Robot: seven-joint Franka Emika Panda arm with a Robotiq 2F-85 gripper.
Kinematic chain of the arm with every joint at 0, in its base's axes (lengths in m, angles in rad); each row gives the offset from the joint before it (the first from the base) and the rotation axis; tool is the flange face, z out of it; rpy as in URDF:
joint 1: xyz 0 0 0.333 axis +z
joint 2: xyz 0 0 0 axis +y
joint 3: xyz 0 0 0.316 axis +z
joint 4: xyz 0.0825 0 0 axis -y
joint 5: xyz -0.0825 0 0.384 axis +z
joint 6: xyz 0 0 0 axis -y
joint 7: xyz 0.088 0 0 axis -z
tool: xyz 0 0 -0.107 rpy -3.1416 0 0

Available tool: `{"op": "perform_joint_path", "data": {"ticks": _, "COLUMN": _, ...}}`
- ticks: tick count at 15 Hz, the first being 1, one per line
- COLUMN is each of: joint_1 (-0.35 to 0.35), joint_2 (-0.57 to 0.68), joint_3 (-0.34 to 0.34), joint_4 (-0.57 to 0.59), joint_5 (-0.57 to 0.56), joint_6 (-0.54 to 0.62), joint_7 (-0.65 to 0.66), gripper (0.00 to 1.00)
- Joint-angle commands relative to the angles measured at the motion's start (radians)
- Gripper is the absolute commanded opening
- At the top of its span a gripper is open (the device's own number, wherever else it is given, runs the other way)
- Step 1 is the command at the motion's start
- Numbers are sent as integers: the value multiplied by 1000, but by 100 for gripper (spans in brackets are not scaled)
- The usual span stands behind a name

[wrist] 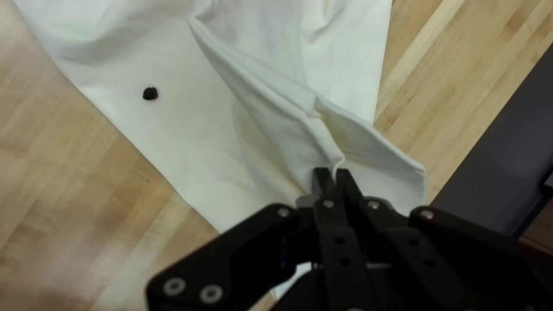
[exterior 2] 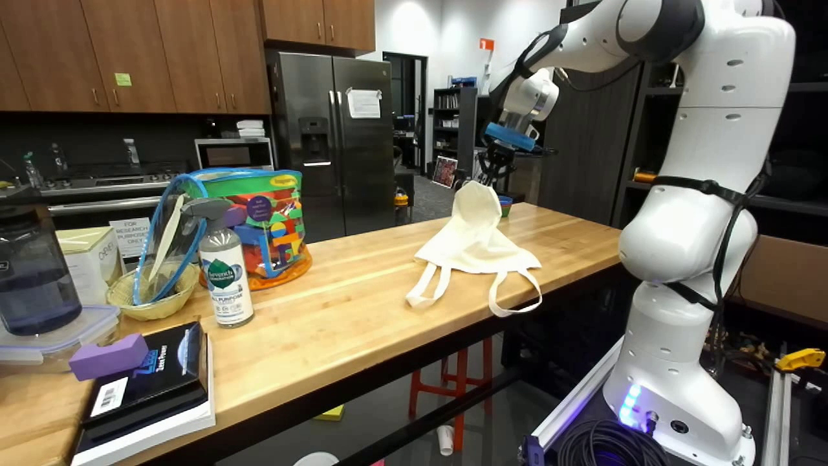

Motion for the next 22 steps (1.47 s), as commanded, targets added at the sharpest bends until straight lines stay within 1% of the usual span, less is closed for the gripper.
{"op": "perform_joint_path", "data": {"ticks": 1, "joint_1": 4, "joint_2": -90, "joint_3": -13, "joint_4": -164, "joint_5": 41, "joint_6": 48, "joint_7": -28, "gripper": 1}}
{"op": "perform_joint_path", "data": {"ticks": 3, "joint_1": 4, "joint_2": -100, "joint_3": -17, "joint_4": -225, "joint_5": 51, "joint_6": 51, "joint_7": -46, "gripper": 1}}
{"op": "perform_joint_path", "data": {"ticks": 5, "joint_1": 6, "joint_2": -92, "joint_3": -16, "joint_4": -256, "joint_5": 62, "joint_6": 65, "joint_7": -58, "gripper": 1}}
{"op": "perform_joint_path", "data": {"ticks": 9, "joint_1": 35, "joint_2": -69, "joint_3": 8, "joint_4": -256, "joint_5": 105, "joint_6": 67, "joint_7": -89, "gripper": 1}}
{"op": "perform_joint_path", "data": {"ticks": 12, "joint_1": 78, "joint_2": -49, "joint_3": 44, "joint_4": -219, "joint_5": 100, "joint_6": 58, "joint_7": -93, "gripper": 1}}
{"op": "perform_joint_path", "data": {"ticks": 19, "joint_1": 197, "joint_2": 8, "joint_3": 158, "joint_4": -105, "joint_5": 83, "joint_6": 37, "joint_7": -96, "gripper": 1}}
{"op": "perform_joint_path", "data": {"ticks": 22, "joint_1": 225, "joint_2": 44, "joint_3": 188, "joint_4": -48, "joint_5": 105, "joint_6": 28, "joint_7": -106, "gripper": 1}}
